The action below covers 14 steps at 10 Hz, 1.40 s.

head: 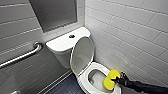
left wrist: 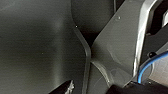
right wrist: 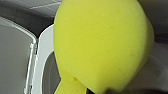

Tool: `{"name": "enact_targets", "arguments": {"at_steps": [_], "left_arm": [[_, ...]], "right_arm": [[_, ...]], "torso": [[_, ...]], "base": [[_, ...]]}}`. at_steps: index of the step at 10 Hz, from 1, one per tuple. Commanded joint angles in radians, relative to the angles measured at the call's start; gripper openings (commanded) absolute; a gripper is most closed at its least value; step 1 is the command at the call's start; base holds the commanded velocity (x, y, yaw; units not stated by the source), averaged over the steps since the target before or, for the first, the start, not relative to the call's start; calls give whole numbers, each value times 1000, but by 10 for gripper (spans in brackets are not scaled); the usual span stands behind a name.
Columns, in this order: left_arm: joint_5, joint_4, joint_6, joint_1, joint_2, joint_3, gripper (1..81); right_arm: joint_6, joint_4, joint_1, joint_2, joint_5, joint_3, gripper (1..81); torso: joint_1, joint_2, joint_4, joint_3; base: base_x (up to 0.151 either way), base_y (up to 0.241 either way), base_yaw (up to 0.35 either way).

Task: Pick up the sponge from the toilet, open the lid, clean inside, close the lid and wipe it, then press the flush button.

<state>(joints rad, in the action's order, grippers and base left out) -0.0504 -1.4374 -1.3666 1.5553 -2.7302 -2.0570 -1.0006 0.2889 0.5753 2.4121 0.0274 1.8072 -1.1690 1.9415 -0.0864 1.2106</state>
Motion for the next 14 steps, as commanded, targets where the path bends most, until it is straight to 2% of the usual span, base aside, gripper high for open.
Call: {"name": "enact_targets", "arguments": {"at_steps": [1, 6, 10, 14], "left_arm": [[44, -9, -3, 16, -2, 17, 811], [44, -11, 0, 22, -13, 17, 811], [43, -11, 12, 26, -14, 15, 811], [41, -11, 17, 26, -14, 15, 811]], "right_arm": [[-13, -30, -10, -118, 31, -101, 10], [-13, -42, 136, -204, 83, -232, 10], [-10, -34, 225, -219, 94, -280, 10], [-9, 13, 324, -265, 85, -307, 10]], "torso": [[0, 0, 0, 0], [0, 0, 0, 0], [0, 0, 0, 0], [0, 0, 0, -1]], "base": [[0, 0, 0], [0, 0, 0], [0, 0, 0], [0, 0, 0]]}}
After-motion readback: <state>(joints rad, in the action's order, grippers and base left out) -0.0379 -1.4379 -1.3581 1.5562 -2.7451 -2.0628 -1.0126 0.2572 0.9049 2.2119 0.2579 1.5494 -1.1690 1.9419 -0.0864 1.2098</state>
